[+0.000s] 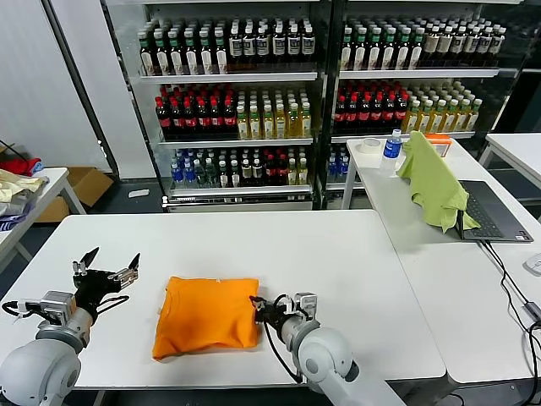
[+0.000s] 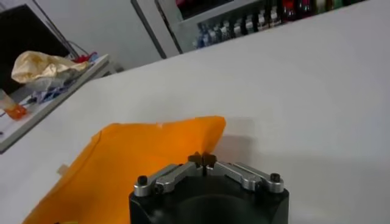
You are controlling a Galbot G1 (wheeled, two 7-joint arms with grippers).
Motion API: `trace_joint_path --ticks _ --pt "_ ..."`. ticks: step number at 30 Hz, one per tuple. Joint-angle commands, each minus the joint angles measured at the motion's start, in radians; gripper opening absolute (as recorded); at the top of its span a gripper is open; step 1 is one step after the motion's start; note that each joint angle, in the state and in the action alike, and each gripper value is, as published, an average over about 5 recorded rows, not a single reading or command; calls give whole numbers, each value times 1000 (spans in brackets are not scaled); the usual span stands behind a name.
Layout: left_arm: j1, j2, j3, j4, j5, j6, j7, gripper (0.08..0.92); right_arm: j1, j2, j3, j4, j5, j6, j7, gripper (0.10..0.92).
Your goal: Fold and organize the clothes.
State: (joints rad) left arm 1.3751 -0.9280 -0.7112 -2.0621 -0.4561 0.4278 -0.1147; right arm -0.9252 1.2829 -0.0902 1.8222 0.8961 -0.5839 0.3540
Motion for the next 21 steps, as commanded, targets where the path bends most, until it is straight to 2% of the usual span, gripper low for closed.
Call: trace_joint_path --ticks 1,16,21 --pt "-1 0 2 -2 0 1 -1 823 8 -25 87 27 -13 1 -12 107" --pt "-7 -4 12 4 1 -1 -1 823 -24 -89 207 70 -78 0 -49 107" --pt "-12 -8 30 5 7 -6 -1 823 -48 -107 216 29 -111 1 -89 107"
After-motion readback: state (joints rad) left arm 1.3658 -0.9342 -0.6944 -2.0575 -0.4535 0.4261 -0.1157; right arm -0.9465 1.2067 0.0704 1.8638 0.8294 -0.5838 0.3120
